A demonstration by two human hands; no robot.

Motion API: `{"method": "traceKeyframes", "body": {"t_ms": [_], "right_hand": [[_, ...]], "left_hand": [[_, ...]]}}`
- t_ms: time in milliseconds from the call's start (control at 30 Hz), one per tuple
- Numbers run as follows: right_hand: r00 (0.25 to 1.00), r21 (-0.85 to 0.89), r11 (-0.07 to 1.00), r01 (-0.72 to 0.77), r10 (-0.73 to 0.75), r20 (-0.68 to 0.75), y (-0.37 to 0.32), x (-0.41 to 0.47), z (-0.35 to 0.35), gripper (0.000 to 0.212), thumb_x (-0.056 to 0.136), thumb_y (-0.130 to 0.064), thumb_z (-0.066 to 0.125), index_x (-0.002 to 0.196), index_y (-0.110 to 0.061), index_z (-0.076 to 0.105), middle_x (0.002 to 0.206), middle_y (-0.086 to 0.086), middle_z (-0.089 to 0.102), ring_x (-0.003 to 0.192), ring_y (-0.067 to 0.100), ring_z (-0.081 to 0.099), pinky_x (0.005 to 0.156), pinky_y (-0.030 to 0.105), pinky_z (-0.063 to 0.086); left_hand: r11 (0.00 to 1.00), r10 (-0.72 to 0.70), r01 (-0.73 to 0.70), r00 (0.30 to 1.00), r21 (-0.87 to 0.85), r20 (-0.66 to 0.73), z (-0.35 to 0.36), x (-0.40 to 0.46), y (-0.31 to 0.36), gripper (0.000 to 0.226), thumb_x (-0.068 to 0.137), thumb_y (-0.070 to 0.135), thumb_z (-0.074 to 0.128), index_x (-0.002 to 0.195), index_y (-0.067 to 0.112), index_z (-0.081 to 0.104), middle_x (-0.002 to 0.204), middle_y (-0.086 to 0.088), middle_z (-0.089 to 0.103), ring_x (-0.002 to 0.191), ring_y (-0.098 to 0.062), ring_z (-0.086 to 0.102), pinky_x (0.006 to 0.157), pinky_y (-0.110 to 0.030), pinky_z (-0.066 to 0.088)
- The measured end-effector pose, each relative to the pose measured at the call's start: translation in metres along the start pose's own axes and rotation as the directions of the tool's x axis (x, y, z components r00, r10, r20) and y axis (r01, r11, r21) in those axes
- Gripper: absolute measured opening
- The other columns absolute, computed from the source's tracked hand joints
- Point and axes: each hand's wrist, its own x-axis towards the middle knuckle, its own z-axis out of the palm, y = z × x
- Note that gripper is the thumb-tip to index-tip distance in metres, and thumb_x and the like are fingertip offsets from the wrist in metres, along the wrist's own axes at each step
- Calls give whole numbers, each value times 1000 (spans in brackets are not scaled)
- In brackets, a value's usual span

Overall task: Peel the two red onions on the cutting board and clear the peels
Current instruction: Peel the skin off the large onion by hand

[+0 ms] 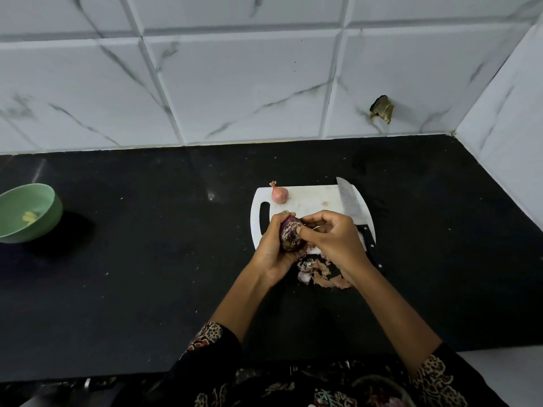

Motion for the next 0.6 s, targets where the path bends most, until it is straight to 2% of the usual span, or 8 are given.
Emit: {"method": "traceKeyframes", "body": {"t_ms": [100,200,267,400,467,533,600], "right_hand": [[999,12,999,32,-32,-5,4,0,-1,15,77,-15,75,91,-14,71,82,-2,72,75,3,68,65,18,56],[993,-35,993,109,-111,-45,9,-2,0,9,80,-12,71,89,-11,72,81,-2,72,76,6,69,67,20,56],[982,-89,982,167,-174,-73,10,-4,2,6,82,-10,69,88,-10,72,79,-2,71,74,7,68,68,21,55],[964,-176,960,219,-240,-113,9,-6,7,2,84,-15,67,85,-14,68,72,-8,67,63,3,64,60,20,54],[958,-210,952,223,-254,-133,10,-5,8,2,84,-16,66,83,-15,66,72,-10,65,63,2,62,57,20,52],[957,-216,955,203,-241,-163,11,-4,10,2,83,-15,65,81,-14,64,71,-11,63,66,-1,60,56,16,50],[961,-186,971,152,-189,-202,15,-3,9,4,82,-12,66,80,-12,63,68,-9,62,63,-3,59,55,15,48]], "left_hand": [[999,12,-12,1000,-31,-6,-1,-1,1,16,89,30,57,84,16,63,84,-5,69,76,-14,64,68,-28,52],[999,23,-23,1000,-46,-15,2,-3,3,17,90,29,55,81,16,61,77,-3,69,69,-13,65,56,-26,53],[998,31,-32,999,-53,-21,4,-4,4,18,90,28,55,79,16,61,75,-3,69,67,-13,65,55,-25,53],[999,29,-30,999,-33,-44,6,-5,3,18,90,30,56,83,15,63,83,-5,69,78,-16,64,60,-27,53],[999,17,-18,999,-31,-52,6,-4,2,18,89,31,57,86,15,63,90,-7,67,85,-18,63,68,-29,53],[999,10,-12,998,-37,-56,7,-5,2,17,89,31,57,86,15,63,90,-7,66,86,-18,62,75,-31,51],[998,7,-10,998,-57,-61,9,-5,2,17,89,31,58,88,14,62,88,-7,66,82,-17,61,75,-30,50]]}}
